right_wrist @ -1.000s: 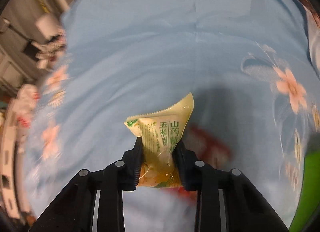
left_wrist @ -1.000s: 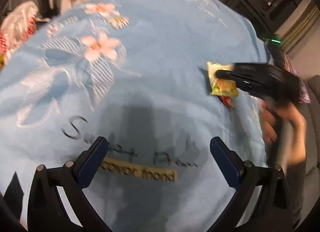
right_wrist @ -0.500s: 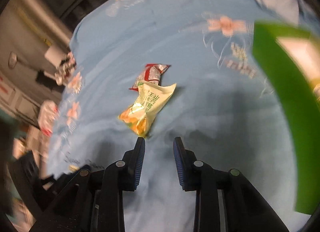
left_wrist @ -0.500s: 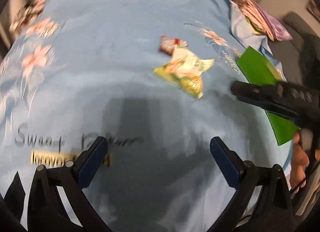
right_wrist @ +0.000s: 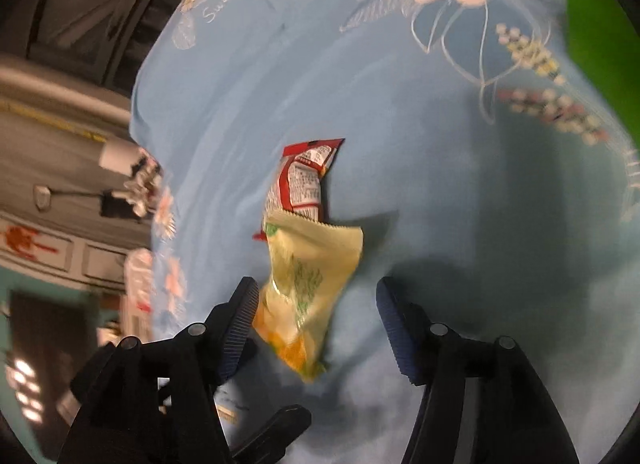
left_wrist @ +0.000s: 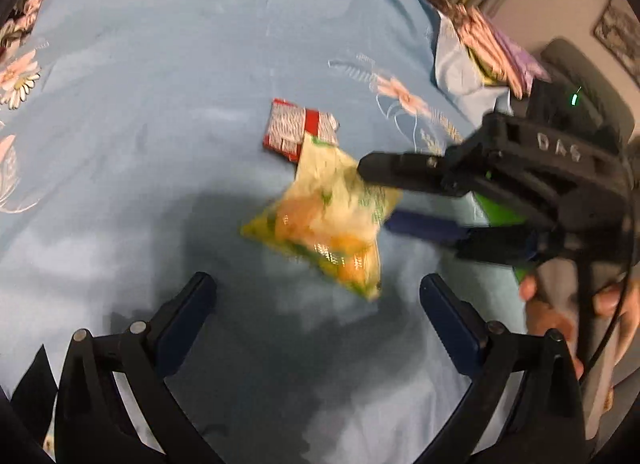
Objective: Organize snacks
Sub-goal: 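Grasp the pale green-yellow bag with the right gripper, then carry the pale bag into the green box and open the right gripper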
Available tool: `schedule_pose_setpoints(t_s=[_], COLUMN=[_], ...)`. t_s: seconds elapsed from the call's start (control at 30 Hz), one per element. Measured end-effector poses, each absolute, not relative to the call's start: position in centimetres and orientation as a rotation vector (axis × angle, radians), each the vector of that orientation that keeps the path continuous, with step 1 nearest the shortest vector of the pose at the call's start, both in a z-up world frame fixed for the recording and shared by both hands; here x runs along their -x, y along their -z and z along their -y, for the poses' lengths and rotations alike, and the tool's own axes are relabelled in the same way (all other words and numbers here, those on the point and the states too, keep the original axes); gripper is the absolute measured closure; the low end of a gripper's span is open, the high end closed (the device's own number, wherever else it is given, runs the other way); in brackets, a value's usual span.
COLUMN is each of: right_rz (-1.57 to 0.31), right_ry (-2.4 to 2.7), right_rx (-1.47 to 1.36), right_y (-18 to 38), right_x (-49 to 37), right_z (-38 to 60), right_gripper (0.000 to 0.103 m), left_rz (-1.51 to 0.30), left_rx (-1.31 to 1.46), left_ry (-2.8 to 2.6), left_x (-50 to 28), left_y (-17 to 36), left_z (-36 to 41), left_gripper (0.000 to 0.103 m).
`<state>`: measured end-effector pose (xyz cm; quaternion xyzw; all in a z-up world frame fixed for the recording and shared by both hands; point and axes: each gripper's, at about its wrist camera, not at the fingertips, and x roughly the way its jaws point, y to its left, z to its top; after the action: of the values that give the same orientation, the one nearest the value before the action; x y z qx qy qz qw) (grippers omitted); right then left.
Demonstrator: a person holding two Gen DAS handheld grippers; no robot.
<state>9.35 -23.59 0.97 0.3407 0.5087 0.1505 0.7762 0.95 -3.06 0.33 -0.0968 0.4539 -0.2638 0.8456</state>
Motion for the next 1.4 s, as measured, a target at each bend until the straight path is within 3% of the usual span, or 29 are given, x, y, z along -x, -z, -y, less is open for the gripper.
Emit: schedule_pose_setpoints(t_s=[0.2, 0.37, 0.43, 0.47, 0.5, 0.57, 0.6, 1.07, 1.4], right_rz=[-1.069, -1.044, -1.038, -1.03, -1.03, -1.022, -1.022, -0.925, -0.727], right_ry=[-0.346, -0.336, -0.319, -0.301, -0.279, -0.265, -0.26, -0.295, -0.233], right_rx=[-0.761, -0.777, -0.741, -0.703, -0.656, -0.605, -0.622, -0.61, -0.565], right_y=[-0.6, -0.5, -0.8, -1.0, -1.0, -0.9, -0.9, -4.0, -11.6], right_x=[-9.6, -9.6, -9.5, -9.4, -9.5, -9.6, -9.6, -6.8, -1.7], right_z=[23.5, 23.6, 23.1, 22.6, 22.4, 21.9, 22.0, 23.7, 27.9], right_gripper=[0.041, 0.041, 0.041, 0.048, 0.071, 0.076, 0.079, 0.086, 0.087], left_rz=[-0.956, -0.952, -0.946, -0.942, -0.947, -0.984, -1.004, -0.949, -0.837], left_rx=[0.422, 0.3, 0.277, 0.267, 0.282, 0.378, 0.432, 0.402, 0.374], left_ry=[0.583, 0.527, 0.473, 0.439, 0.425, 0.482, 0.519, 0.603, 0.767], left_x=[-2.9, -2.8, -3.0, -3.3, -3.7, -4.1, -4.3, -2.3, 0.4], left_y=[-0.4, -0.9, -0.9, -0.9, -0.9, -0.6, -0.4, -3.5, -10.2], left_z=[1.6, 2.8, 2.9, 3.0, 2.9, 2.2, 2.0, 3.8, 8.7], left_gripper=[0.005, 0.014, 0.025, 0.044, 0.06, 0.078, 0.08, 0.09, 0.091])
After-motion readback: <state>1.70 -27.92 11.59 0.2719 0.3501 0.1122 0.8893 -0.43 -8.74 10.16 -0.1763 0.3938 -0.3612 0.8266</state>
